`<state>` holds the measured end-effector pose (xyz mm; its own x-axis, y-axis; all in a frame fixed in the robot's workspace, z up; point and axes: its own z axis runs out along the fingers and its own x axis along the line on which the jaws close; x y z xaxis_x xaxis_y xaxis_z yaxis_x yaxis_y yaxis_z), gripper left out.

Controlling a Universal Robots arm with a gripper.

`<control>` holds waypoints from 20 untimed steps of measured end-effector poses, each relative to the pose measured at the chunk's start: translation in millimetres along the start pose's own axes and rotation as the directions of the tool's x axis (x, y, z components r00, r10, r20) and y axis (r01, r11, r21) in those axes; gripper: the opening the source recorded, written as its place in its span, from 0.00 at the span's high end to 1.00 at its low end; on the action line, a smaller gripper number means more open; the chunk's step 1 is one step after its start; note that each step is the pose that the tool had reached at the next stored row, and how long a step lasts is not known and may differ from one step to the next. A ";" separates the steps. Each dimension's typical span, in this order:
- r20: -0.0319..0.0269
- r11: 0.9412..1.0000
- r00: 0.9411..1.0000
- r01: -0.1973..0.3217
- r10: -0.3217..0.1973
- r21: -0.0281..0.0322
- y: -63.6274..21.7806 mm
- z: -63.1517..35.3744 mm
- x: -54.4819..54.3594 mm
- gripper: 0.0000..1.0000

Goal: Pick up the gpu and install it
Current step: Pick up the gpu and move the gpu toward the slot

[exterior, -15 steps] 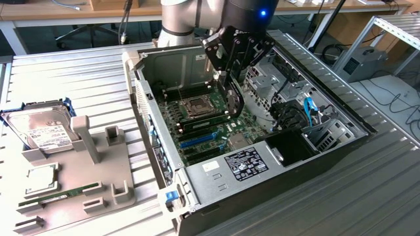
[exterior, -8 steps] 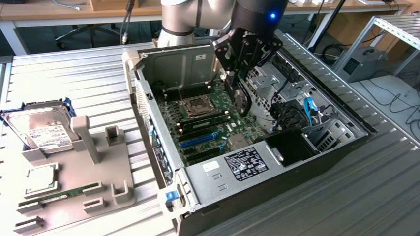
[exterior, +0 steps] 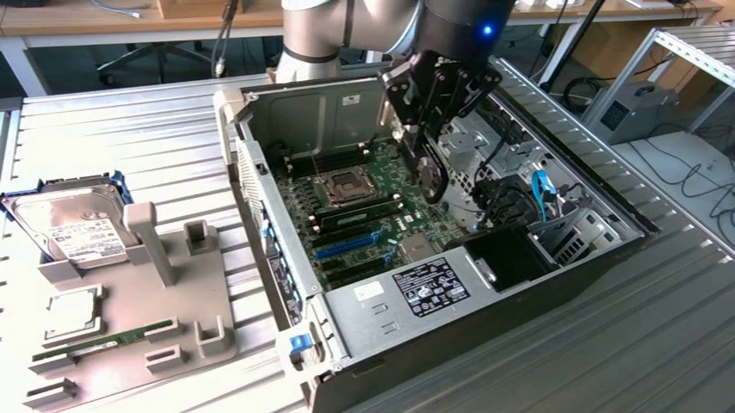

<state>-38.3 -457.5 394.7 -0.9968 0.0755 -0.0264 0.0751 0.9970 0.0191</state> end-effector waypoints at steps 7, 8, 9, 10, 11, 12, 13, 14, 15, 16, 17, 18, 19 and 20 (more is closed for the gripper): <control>0.000 1.000 1.000 0.000 0.000 0.000 0.5 2.0 -7.5 0.74; 0.000 1.000 1.000 0.000 0.000 0.000 0.6 2.3 -8.6 0.74; 0.000 1.000 1.000 0.000 0.000 0.000 0.8 2.9 -11.0 0.74; 0.000 1.000 1.000 0.000 0.000 0.000 0.9 3.5 -13.1 0.74; 0.000 1.000 1.000 0.000 0.000 0.000 1.1 3.9 -14.8 0.74; 0.000 1.000 1.000 0.000 0.000 0.000 1.2 4.3 -16.1 0.74; 0.000 1.000 1.000 0.000 0.000 0.000 1.2 4.5 -16.4 0.74; 0.000 1.000 1.000 0.000 0.000 0.000 1.2 5.2 -16.4 0.74; 0.000 1.000 1.000 0.000 0.000 0.000 1.2 5.8 -16.5 0.74; 0.000 1.000 1.000 0.000 0.000 0.000 1.2 6.5 -16.6 0.74; 0.000 1.000 1.000 0.000 0.000 0.000 1.2 7.1 -16.6 0.74; 0.000 1.000 1.000 0.000 0.000 0.000 1.2 7.9 -16.8 0.74; 0.000 1.000 1.000 0.000 0.000 0.000 1.2 8.5 -16.9 0.74; 0.000 1.000 1.000 0.000 0.000 0.000 1.2 9.3 -17.2 0.74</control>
<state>-20.9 -457.5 385.9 -0.9968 0.0755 -0.0263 0.0750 0.9970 0.0191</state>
